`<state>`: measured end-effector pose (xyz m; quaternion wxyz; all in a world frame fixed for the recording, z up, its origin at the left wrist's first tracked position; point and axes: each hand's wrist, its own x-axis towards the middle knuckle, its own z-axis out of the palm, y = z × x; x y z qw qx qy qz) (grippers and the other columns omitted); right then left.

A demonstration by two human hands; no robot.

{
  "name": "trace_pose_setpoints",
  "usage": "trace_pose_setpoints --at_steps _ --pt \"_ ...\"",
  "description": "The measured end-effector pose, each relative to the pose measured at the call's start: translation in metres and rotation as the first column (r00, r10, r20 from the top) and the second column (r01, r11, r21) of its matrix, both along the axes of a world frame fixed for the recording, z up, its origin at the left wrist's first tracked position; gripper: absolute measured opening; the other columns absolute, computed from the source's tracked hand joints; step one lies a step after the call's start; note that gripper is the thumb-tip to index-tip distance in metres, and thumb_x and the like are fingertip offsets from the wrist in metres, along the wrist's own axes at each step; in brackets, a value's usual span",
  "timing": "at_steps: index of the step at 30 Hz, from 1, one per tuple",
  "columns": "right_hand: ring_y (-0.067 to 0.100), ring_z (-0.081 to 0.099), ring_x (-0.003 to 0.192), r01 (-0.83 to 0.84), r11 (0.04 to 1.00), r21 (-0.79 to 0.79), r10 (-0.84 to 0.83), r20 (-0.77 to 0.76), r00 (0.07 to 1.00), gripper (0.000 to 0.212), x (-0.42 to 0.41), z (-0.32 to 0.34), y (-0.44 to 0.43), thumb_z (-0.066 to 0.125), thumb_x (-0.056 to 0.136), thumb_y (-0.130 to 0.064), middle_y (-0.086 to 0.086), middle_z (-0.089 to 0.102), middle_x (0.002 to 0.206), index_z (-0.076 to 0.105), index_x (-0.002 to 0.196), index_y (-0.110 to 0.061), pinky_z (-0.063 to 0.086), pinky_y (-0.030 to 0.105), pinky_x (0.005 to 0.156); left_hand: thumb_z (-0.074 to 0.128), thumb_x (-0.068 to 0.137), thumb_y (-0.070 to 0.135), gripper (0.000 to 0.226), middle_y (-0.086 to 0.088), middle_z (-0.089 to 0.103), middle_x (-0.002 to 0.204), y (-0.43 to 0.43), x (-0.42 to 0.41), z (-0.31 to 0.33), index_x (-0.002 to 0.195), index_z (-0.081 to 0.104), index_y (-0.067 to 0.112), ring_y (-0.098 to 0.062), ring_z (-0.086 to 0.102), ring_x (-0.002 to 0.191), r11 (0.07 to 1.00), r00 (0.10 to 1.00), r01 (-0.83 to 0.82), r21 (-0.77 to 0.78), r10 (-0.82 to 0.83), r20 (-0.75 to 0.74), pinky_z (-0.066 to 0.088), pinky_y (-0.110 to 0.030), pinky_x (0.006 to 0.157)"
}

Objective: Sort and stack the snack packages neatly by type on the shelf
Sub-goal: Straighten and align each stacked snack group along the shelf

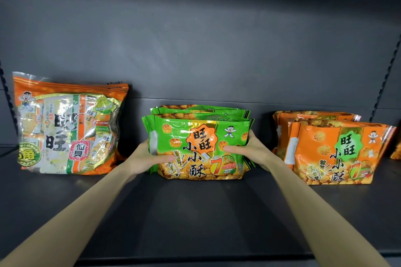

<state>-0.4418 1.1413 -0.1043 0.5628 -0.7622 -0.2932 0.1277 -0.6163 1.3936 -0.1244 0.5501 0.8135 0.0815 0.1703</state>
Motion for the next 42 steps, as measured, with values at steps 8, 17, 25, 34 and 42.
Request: trace_pose_setpoints --at_steps 8,17,25,34,42 --pt "0.018 0.060 0.110 0.018 1.000 -0.012 -0.018 0.013 1.000 0.086 0.001 0.001 -0.002 0.087 0.063 -0.019 0.000 0.060 0.121 0.032 0.130 -0.021 0.048 0.040 0.098 0.081 0.021 0.072 0.099 0.007 0.071 0.104 -0.001 -0.001 0.003 0.107 0.064 0.025 -0.011 0.064 0.102 0.995 0.994 -0.071 0.064 0.076 -0.075 0.046 -0.033 0.097" --pt "0.016 0.059 0.111 0.082 0.985 -0.149 -0.062 0.132 0.989 0.100 -0.006 0.007 -0.017 0.089 0.047 -0.050 -0.004 0.062 0.120 0.042 0.130 -0.018 0.047 0.038 0.100 0.080 0.068 0.043 0.067 0.001 0.062 0.114 -0.022 -0.009 0.003 0.122 0.051 0.016 -0.021 0.056 0.110 0.931 0.939 -0.299 0.210 0.326 -0.111 0.042 -0.029 0.090" --pt "0.022 0.057 0.114 0.182 0.953 -0.242 -0.122 0.242 0.962 0.063 -0.025 0.006 -0.035 0.077 0.077 -0.028 0.005 0.060 0.122 0.046 0.127 -0.007 0.047 0.029 0.089 0.073 0.077 0.041 0.080 -0.014 0.048 0.133 -0.055 -0.037 -0.003 0.137 0.036 0.004 -0.030 0.049 0.120 0.781 0.849 -0.484 0.395 0.528 -0.004 0.042 -0.039 0.095" --pt "0.027 0.041 0.133 0.252 0.877 -0.409 -0.050 0.442 0.895 0.070 -0.064 0.017 -0.078 0.072 0.082 -0.024 0.013 0.044 0.144 0.038 0.140 -0.003 0.036 0.033 0.103 0.067 0.082 0.041 0.064 -0.010 0.054 0.132 -0.096 -0.071 0.014 0.134 0.046 0.012 -0.027 0.050 0.122 0.758 0.899 -0.321 0.568 0.433 -0.070 0.044 -0.037 0.098" --pt "0.028 0.049 0.120 0.309 0.827 -0.470 -0.010 0.537 0.843 0.057 -0.110 0.029 -0.119 0.067 0.085 -0.026 0.013 0.048 0.136 0.047 0.134 -0.007 0.041 0.032 0.094 0.058 0.086 0.047 0.063 -0.006 0.051 0.136 -0.150 -0.102 0.039 0.140 0.039 0.021 -0.027 0.045 0.126 0.545 0.939 -0.144 0.826 0.339 -0.059 0.039 -0.042 0.102"
